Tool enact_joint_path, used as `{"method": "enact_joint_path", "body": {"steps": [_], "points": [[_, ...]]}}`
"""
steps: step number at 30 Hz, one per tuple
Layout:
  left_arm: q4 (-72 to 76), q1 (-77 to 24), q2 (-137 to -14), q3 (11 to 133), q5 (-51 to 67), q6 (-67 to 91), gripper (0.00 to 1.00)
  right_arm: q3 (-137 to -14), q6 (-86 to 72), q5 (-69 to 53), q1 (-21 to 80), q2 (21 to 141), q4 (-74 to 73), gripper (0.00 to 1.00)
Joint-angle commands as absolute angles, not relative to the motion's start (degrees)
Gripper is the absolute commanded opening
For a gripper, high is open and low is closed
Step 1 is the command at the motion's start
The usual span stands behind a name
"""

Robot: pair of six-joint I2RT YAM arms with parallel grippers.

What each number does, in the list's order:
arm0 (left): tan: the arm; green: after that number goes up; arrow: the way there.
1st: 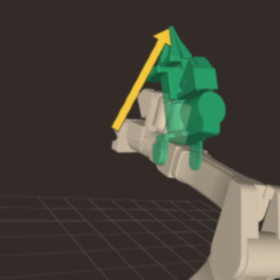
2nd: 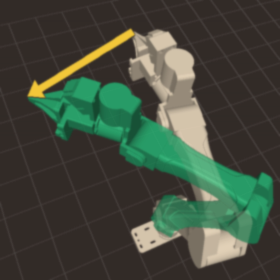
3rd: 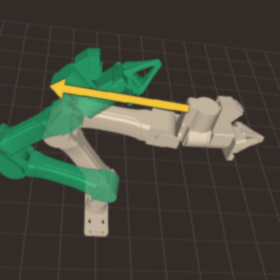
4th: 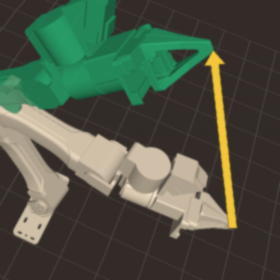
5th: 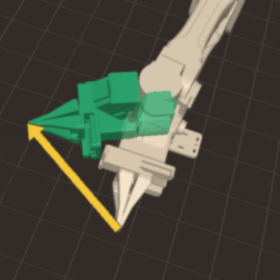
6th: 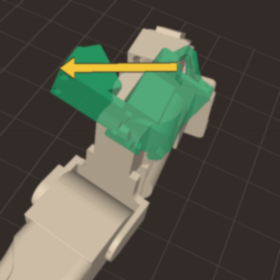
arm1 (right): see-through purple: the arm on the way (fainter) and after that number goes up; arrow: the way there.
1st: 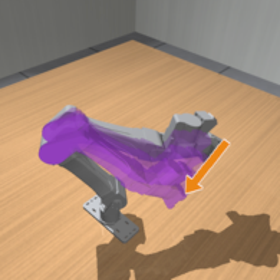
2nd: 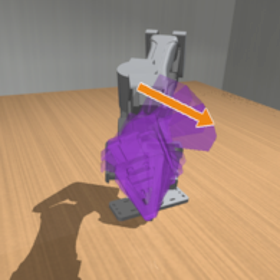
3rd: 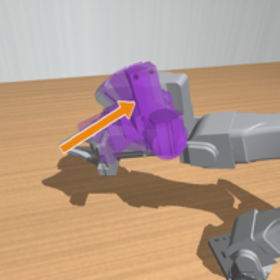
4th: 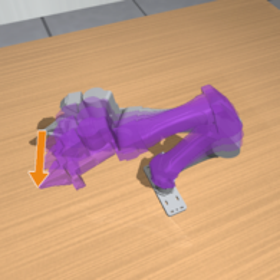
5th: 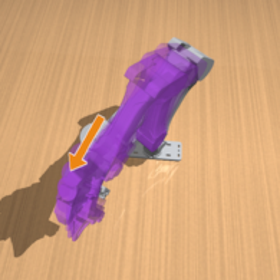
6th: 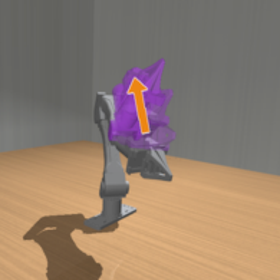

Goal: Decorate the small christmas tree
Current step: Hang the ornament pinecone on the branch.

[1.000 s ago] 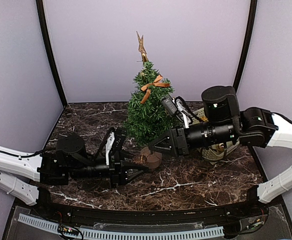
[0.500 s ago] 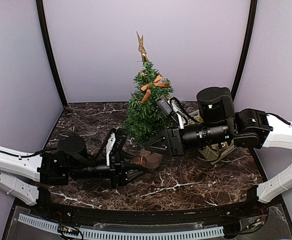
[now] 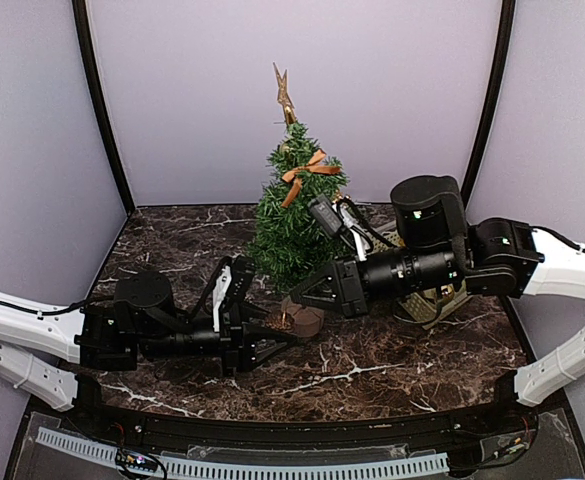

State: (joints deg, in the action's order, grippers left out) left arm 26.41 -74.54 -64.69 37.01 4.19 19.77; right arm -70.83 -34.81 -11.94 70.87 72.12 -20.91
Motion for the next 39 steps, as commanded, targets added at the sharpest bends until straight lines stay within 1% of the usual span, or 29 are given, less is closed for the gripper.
{"method": "enact_joint_path", "body": {"steps": [1, 8, 12, 20, 30, 39], "points": [[24.6, -74.9, -63.9, 38.1, 6.4, 19.7, 0.37, -71.4, -33.2, -12.4, 71.4, 72.1, -20.9, 0.0], [21.2, -74.9, -63.7, 38.9, 12.6, 18.5, 0.37, -71.8, -31.8, -13.8, 71.4, 72.0, -21.9, 0.0], [18.4, -74.9, -63.1, 40.0, 11.9, 18.6, 0.37, -71.7, -31.5, -14.6, 71.4, 72.2, -22.2, 0.0], [15.0, -73.2, -63.2, 41.1, 9.6, 21.2, 0.37, -71.3, -32.5, -7.6, 71.4, 71.9, -23.7, 0.0], [14.8, -69.1, -66.0, 43.3, 14.9, 23.5, 0.39, -70.1, -33.3, -5.2, 71.4, 72.6, -21.1, 0.0], [13.7, -65.9, -65.7, 44.2, 18.0, 23.8, 0.4, -69.5, -34.5, -1.6, 71.4, 74.0, -17.5, 0.0]]}}
